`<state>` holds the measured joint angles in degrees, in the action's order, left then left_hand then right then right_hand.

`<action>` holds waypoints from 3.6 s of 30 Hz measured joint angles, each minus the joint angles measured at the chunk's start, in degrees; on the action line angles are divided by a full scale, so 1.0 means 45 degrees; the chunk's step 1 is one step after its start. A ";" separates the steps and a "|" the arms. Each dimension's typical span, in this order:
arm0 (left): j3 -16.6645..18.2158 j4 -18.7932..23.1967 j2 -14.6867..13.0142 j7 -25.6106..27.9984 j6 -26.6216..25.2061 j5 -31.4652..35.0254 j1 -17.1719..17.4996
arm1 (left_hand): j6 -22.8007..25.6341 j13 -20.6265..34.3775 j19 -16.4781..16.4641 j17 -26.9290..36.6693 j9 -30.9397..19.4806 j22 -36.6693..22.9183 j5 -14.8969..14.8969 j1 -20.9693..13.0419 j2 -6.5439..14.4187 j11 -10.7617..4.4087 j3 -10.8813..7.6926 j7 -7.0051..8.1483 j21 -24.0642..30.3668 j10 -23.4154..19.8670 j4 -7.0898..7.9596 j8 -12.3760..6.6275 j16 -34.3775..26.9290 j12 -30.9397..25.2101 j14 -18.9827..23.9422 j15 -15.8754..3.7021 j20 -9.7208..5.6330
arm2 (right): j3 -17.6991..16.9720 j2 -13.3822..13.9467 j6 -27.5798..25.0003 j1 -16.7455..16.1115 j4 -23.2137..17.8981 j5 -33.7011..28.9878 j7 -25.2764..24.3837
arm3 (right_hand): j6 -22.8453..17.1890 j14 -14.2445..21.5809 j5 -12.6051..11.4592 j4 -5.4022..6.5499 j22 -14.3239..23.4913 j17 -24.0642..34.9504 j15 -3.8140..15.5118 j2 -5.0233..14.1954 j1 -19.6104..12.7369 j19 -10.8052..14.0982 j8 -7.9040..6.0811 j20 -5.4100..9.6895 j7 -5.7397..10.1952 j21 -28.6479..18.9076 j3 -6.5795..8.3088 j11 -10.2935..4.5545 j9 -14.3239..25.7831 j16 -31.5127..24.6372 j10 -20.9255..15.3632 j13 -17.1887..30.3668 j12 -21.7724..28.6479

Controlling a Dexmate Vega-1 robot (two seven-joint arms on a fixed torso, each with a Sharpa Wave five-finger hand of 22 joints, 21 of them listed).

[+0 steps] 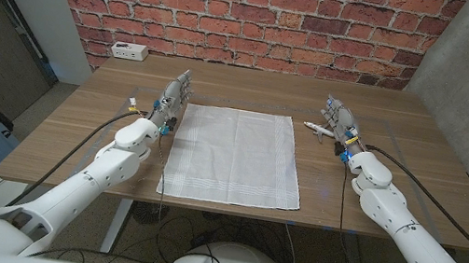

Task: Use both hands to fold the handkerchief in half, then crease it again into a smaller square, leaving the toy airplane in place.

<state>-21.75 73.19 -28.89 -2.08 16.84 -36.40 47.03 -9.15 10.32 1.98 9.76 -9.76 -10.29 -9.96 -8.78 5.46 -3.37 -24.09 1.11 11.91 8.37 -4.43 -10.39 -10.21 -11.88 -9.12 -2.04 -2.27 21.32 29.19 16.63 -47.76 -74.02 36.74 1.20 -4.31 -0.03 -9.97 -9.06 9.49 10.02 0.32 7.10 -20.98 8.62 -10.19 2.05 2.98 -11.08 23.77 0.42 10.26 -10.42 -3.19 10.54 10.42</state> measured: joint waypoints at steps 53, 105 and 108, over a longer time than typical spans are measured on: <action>-0.0675 0.5044 -0.3099 0.3860 -0.3126 0.5407 0.1450 | 0.1693 0.0051 0.0042 -0.0032 -0.0012 -0.0056 -0.0042 -0.1106 0.0636 0.0660 -0.0791 0.0639 -0.0063 -0.1712 -0.0577 -0.0136 -0.0037 -0.0247 0.1099 0.1052 0.1780 | 0.0242 0.2768 -0.2991 -0.1461 -0.4167 -0.3508 -0.2900 | -0.1251 0.1077 -0.0095 -0.0003 0.0056 0.0057 -0.0526 0.0169 -0.0505 0.0662 -0.0379 -0.0764 -0.0116 -0.0098 0.0098 0.0659 0.0065 -0.0296 -0.1297 0.0060 0.0333; -0.1178 1.1744 -0.6198 0.4549 -1.0302 1.1897 0.4078 | 0.2990 0.0047 -0.0326 -0.0033 -0.0056 -0.0116 -0.0036 -0.1492 0.0687 0.0372 -0.1244 0.0754 0.0098 -0.2910 -0.0577 -0.0239 -0.0038 -0.0345 0.1553 0.0817 0.1866 | 0.0530 0.6570 -1.0345 -0.3120 -1.0853 -0.6997 -0.3520 | -0.2230 0.1780 -0.0237 0.0206 0.0053 0.0126 0.0041 0.0587 -0.0922 0.1208 -0.0429 -0.0750 -0.0048 -0.0153 0.0306 0.0409 0.0061 -0.0424 -0.2139 0.0056 0.0426; -0.1208 1.2062 -0.6302 0.4559 -1.0603 1.2328 0.4267 | 0.3081 0.0047 -0.0439 -0.0033 -0.0056 -0.0115 -0.0036 -0.1492 0.0687 0.0358 -0.1244 0.0744 0.0098 -0.2924 -0.0577 -0.0239 -0.0038 -0.0345 0.1688 0.0818 0.1843 | 0.0691 0.6794 -1.0897 -0.3210 -1.1446 -0.7321 -0.3593 | -0.2278 0.1782 -0.0237 0.0206 0.0053 0.0176 0.0043 0.0587 -0.0922 0.1206 -0.0429 -0.0751 0.0001 -0.0153 0.0306 0.0409 0.0060 -0.0466 -0.2138 0.0056 0.0426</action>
<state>-27.18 127.47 -57.25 18.43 -30.87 19.08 66.24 4.72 10.53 0.01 9.61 -10.01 -10.81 -10.13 -15.49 8.55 -1.76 -29.69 4.46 12.36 -4.79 -7.03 -11.47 -10.38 -13.43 -1.52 1.64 6.03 24.43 59.77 -32.41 -62.21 -125.53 3.79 -14.97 -14.56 7.99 -11.04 -8.14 9.73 10.81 0.51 9.74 -25.13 14.05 -12.12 -1.33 2.98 -11.77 25.15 2.26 10.53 -12.52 -12.81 10.79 12.34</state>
